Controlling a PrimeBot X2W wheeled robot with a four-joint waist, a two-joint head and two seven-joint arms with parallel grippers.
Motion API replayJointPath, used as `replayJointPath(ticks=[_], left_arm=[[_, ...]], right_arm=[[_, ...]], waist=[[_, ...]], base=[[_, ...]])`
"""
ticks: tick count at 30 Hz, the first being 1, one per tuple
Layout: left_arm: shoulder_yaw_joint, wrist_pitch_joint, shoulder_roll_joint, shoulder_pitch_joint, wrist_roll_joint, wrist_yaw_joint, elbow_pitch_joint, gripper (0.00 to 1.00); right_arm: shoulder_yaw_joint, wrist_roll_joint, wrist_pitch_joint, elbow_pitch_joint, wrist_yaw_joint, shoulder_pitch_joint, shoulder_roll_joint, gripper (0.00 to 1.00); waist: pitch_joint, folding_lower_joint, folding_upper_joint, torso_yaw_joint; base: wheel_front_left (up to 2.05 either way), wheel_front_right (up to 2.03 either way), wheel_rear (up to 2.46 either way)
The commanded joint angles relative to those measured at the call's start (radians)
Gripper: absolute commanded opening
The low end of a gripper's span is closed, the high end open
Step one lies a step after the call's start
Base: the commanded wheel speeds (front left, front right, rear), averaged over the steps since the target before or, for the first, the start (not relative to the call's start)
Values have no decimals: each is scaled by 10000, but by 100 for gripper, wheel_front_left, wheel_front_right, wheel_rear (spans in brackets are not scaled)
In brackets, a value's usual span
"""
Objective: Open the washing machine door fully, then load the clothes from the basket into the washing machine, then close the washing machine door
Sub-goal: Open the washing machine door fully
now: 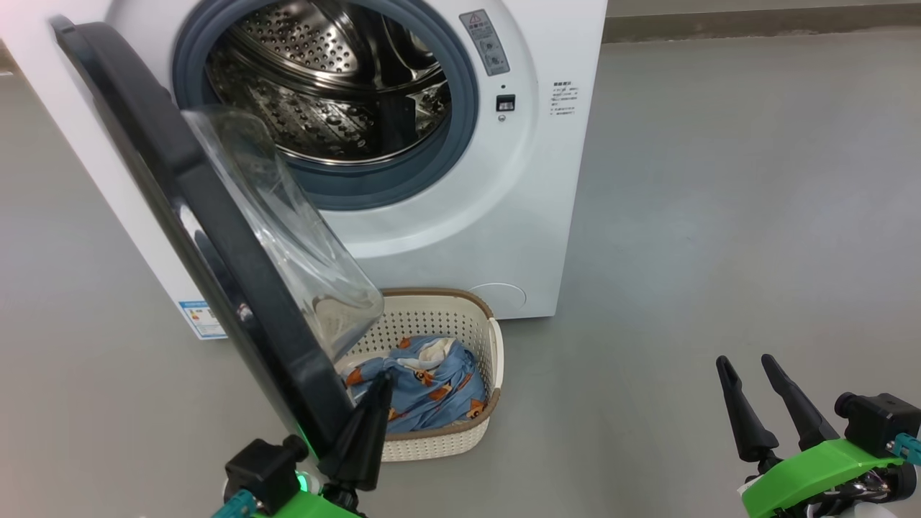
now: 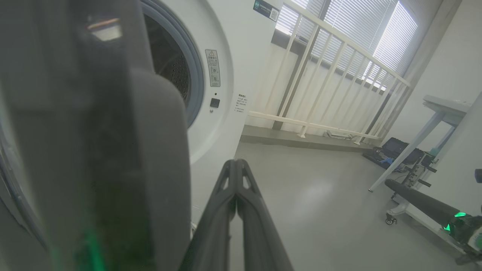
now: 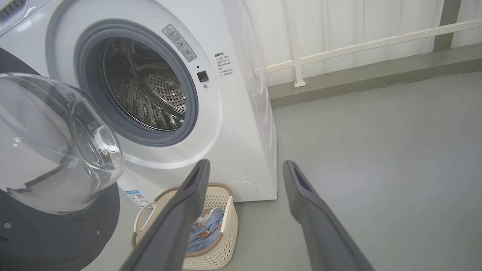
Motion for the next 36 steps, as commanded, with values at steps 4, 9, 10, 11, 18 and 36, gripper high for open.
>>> replayJointPath(ticks=[4,9,10,11,18,36], left_arm=[[401,-61,41,-479,-138,-48,182,0],[698,-61,37,-514,-91,-48,242,0],[743,-61,37,-501,-93,-48,215,0],[789,-61,36,-473,-93,-48,187,0],[1029,-61,32,-211,0,-48,42,0],[1409,-61,118,91,241,-48,-160,0]], right_arm=[[145,153,-90,-196,75,-343,-155,100],[79,159,-90,-191,75,-308,-158,100],[63,154,-90,-193,75,-297,-145,100],[54,147,-90,-194,75,-285,-133,100],[12,145,-90,-185,75,-261,-81,100],[-144,126,-90,-80,75,-143,34,100]], waist=[[10,0,-1,122],[1,0,-1,361],[-2,0,-1,425],[-7,0,-1,493],[-55,0,-1,1115],[-76,0,-1,2662]], base=[[0,0,0],[0,0,0],[0,0,0],[0,0,0],[0,0,0],[0,0,0]])
